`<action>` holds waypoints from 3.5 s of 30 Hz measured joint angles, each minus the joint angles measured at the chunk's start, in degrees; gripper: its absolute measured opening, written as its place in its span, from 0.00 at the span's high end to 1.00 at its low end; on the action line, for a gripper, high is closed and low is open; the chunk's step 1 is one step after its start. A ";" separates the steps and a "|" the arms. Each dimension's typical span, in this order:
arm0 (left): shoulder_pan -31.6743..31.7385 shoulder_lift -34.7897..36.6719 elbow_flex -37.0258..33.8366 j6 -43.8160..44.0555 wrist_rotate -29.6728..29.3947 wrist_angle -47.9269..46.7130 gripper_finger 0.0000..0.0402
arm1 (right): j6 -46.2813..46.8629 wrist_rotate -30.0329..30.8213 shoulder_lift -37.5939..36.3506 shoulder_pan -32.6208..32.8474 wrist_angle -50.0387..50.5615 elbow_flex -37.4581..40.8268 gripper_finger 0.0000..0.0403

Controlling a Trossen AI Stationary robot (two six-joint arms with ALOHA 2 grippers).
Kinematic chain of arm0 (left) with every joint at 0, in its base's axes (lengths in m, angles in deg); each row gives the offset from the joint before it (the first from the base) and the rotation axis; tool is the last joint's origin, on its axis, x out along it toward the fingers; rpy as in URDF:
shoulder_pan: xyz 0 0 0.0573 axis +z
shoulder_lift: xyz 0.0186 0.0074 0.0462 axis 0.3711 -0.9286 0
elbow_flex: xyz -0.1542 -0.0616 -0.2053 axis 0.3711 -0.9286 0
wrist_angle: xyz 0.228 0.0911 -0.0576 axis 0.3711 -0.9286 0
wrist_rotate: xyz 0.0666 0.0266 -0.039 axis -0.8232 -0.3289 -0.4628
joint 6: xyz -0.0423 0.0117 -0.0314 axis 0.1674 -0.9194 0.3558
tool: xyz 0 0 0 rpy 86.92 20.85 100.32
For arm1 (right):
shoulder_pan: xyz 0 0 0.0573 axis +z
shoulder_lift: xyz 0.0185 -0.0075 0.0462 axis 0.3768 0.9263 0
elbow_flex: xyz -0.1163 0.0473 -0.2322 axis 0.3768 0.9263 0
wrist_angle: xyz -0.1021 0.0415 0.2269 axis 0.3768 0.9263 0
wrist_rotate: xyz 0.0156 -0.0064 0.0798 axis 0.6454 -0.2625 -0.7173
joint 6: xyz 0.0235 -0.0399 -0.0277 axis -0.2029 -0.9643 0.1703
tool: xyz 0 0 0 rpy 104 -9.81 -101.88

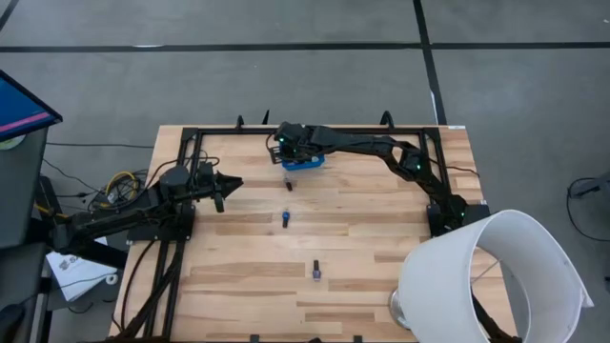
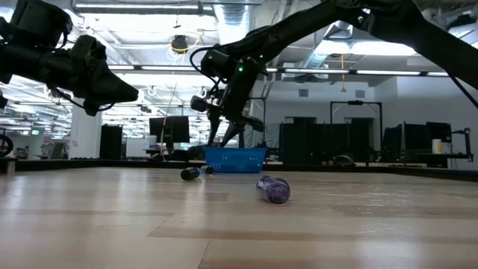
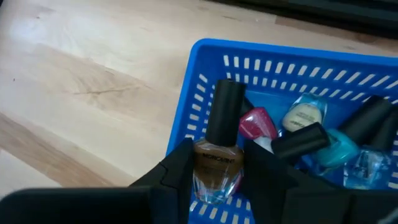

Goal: Pick & Place Nail Polish
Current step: Put the brown nail polish bottle into the blue basket, then put the purple nail polish bottle into the blue basket

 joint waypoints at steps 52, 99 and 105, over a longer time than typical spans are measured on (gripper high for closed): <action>0.01 0.01 0.00 1.70 2.42 0.74 0.64 | 5.56 8.64 -17.67 21.24 29.66 0.28 0.33; -0.36 -6.86 0.00 1.97 4.98 2.80 0.60 | 28.10 -17.98 -2.85 37.09 15.60 11.53 0.32; -0.36 -6.86 0.00 1.95 4.98 2.87 0.60 | 29.70 -19.61 -3.24 36.97 13.26 13.81 0.40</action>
